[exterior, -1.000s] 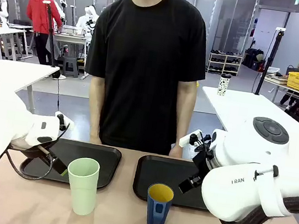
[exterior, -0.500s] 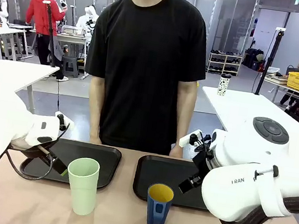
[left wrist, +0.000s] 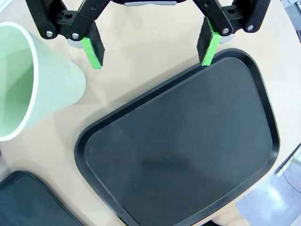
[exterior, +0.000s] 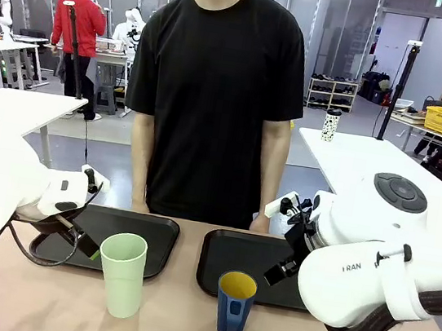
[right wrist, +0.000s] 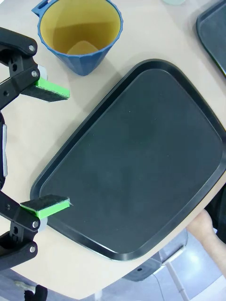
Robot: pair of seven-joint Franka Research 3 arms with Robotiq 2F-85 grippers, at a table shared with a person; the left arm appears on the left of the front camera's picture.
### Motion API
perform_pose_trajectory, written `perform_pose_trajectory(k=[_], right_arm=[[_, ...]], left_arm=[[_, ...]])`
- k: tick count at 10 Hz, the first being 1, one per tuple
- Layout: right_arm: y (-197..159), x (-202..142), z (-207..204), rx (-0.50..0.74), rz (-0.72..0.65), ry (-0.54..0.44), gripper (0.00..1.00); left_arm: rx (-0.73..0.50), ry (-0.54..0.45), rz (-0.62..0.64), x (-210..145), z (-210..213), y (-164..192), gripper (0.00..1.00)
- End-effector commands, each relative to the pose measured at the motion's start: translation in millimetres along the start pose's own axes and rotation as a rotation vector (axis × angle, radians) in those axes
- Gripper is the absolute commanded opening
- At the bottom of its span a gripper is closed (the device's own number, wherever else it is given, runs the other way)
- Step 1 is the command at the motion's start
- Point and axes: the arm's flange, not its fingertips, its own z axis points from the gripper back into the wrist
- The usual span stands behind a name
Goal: Sort and store the cups by type.
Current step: Pick up the Reusable plastic cup.
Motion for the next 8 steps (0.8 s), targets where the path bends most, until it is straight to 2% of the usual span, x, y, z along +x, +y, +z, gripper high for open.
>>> perform_pose_trajectory(k=[1, 7, 8], right_arm=[[-0.1, 0.0, 0.0, 0.001, -0.003, 0.000, 1.00], [0.0, 0.0, 0.0, 0.000, 0.000, 0.000, 1.00], [0.8, 6.7, 15.1, -0.027, -0.005, 0.007, 1.00]], left_arm=[[0.000, 0.000, 0.000, 0.0, 0.0, 0.2, 1.00], [0.000, 0.000, 0.000, 0.0, 0.0, 0.0, 1.00], [0.009, -0.013, 0.002, 3.3, 12.9, -0.4, 1.00]])
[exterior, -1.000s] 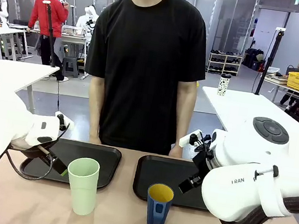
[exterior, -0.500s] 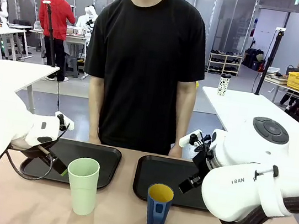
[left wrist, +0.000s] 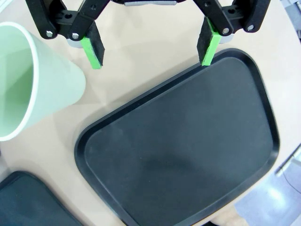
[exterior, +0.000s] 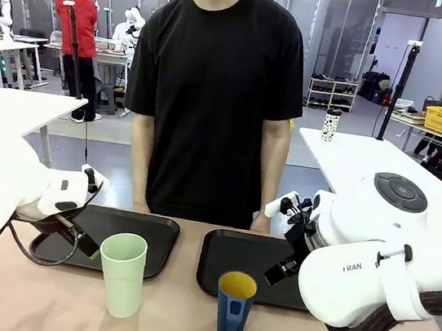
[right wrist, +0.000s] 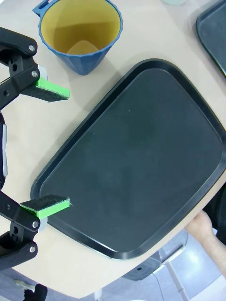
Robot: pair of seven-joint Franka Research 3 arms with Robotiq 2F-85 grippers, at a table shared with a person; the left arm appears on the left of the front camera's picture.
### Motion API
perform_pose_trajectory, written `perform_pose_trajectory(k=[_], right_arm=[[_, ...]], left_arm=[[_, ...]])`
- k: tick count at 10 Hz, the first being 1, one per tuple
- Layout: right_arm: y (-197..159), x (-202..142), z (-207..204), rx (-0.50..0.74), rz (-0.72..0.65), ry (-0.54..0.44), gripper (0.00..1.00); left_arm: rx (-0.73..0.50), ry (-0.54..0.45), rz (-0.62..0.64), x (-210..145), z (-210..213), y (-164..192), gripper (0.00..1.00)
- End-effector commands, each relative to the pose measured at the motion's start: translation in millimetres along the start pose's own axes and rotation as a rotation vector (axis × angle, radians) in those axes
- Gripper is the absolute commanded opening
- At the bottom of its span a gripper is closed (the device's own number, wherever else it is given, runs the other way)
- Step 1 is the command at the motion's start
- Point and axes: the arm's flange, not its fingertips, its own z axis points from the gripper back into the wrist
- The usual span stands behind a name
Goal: Sort and store the cups by type.
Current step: Pick up the Reusable plastic cup.
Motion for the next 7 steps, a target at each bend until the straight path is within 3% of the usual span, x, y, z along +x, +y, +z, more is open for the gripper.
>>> perform_pose_trajectory(k=[1, 4, 7], right_arm=[[4.6, 13.6, 31.1, -0.044, -0.016, 0.010, 1.00], [16.6, 33.5, 93.1, -0.139, -0.035, -0.021, 1.00], [27.3, 40.1, 130.0, -0.190, -0.025, -0.071, 1.00]], left_arm=[[0.022, -0.025, 0.006, 4.7, 23.7, -1.8, 1.00], [0.084, -0.154, -0.006, 16.9, 82.5, -11.2, 1.00], [0.124, -0.277, -0.061, 24.2, 131.1, -27.3, 1.00]])
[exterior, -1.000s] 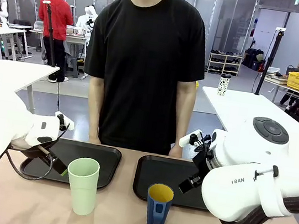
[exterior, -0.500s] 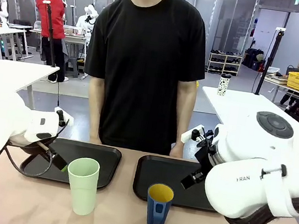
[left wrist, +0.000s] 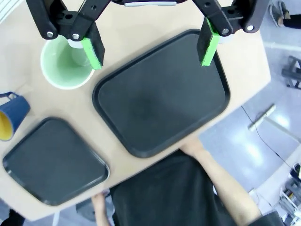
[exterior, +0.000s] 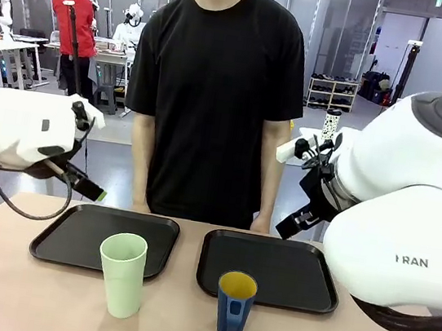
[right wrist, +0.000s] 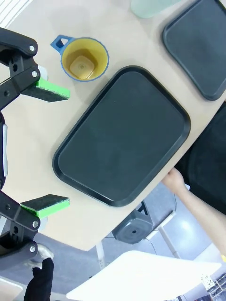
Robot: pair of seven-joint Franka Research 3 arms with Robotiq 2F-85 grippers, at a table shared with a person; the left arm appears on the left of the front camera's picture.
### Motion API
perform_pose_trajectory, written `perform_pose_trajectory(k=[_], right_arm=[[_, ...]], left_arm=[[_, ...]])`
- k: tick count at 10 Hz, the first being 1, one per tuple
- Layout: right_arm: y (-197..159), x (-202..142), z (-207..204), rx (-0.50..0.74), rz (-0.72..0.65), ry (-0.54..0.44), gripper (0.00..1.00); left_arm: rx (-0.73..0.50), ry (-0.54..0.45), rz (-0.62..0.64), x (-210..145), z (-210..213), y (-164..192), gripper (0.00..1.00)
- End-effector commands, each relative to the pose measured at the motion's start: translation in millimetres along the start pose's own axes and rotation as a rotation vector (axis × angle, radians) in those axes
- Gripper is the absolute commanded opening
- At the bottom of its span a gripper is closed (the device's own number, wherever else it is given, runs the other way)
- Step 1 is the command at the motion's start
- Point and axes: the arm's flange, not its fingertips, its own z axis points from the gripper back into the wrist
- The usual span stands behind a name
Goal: Sort and store the cups by type.
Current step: Pick up the Reusable plastic cup.
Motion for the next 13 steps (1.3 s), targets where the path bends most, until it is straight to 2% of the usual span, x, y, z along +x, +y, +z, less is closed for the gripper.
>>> perform_pose_trajectory(k=[1, 4, 5, 6, 10, 12, 13], right_arm=[[7.5, -2.1, 5.3, -0.053, -0.016, -0.003, 1.00], [9.7, -4.6, 11.2, -0.075, -0.035, -0.014, 1.00], [13.7, -6.0, 14.1, -0.120, -0.035, -0.021, 1.00], [3.6, 3.4, 13.5, -0.032, -0.010, -0.021, 1.00], [4.6, 4.1, 14.5, -0.042, -0.011, -0.023, 1.00], [-19.2, -0.6, -17.1, 0.007, -0.074, 0.049, 1.00], [-30.2, -5.9, -34.4, -0.022, -0.111, 0.069, 1.00]], left_arm=[[0.041, -0.015, -0.035, -13.9, 17.2, -17.6, 1.00], [0.068, -0.032, -0.049, -13.1, 22.8, -26.3, 1.00], [0.074, -0.038, -0.062, -14.4, 24.6, -28.8, 1.00], [0.028, -0.047, -0.069, 12.6, 21.3, -16.0, 1.00], [0.029, -0.047, -0.067, 12.6, 21.4, -15.9, 1.00], [0.008, 0.048, 0.052, -5.3, -11.6, 20.3, 1.00], [0.025, 0.080, 0.107, -20.7, -25.7, 39.2, 1.00]])
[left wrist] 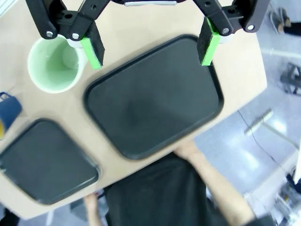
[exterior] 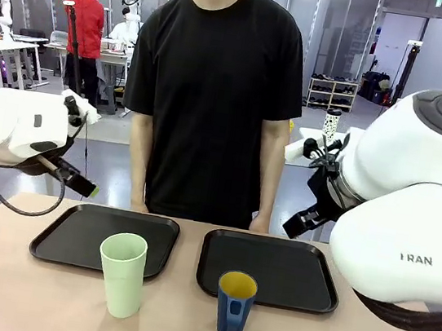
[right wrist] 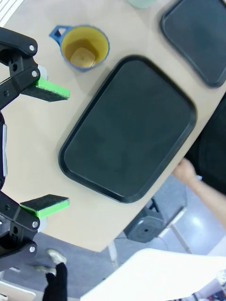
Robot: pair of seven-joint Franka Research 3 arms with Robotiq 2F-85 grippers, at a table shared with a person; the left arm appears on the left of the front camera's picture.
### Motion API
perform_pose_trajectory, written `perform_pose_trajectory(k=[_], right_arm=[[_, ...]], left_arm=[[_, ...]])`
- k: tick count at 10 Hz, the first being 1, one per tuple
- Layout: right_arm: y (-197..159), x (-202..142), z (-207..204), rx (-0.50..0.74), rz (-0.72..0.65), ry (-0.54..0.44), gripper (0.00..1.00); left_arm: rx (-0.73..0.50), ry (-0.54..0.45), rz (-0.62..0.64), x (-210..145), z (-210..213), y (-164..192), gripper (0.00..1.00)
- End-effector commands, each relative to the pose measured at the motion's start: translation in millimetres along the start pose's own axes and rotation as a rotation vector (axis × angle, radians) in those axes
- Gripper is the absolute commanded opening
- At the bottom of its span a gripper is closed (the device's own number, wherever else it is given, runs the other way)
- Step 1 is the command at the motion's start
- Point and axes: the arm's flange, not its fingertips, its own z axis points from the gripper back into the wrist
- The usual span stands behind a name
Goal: Sort and store the cups by type.
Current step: Pick up the Reusable plastic cup.
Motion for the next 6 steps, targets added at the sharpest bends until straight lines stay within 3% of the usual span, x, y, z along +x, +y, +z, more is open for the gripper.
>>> perform_pose_trajectory(k=[1, 2, 6], right_arm=[[-20.2, 0.4, -32.5, 0.014, -0.057, 0.035, 1.00], [-33.0, -5.8, -51.1, -0.045, -0.101, 0.087, 1.00], [-78.4, -31.2, -121.0, 0.032, -0.245, 0.230, 1.00]], left_arm=[[0.009, 0.084, 0.107, -16.8, -27.6, 31.2, 1.00], [0.001, 0.107, 0.127, -29.1, -45.2, 48.1, 1.00], [0.001, 0.222, 0.298, -73.8, -99.6, 92.2, 1.00]])
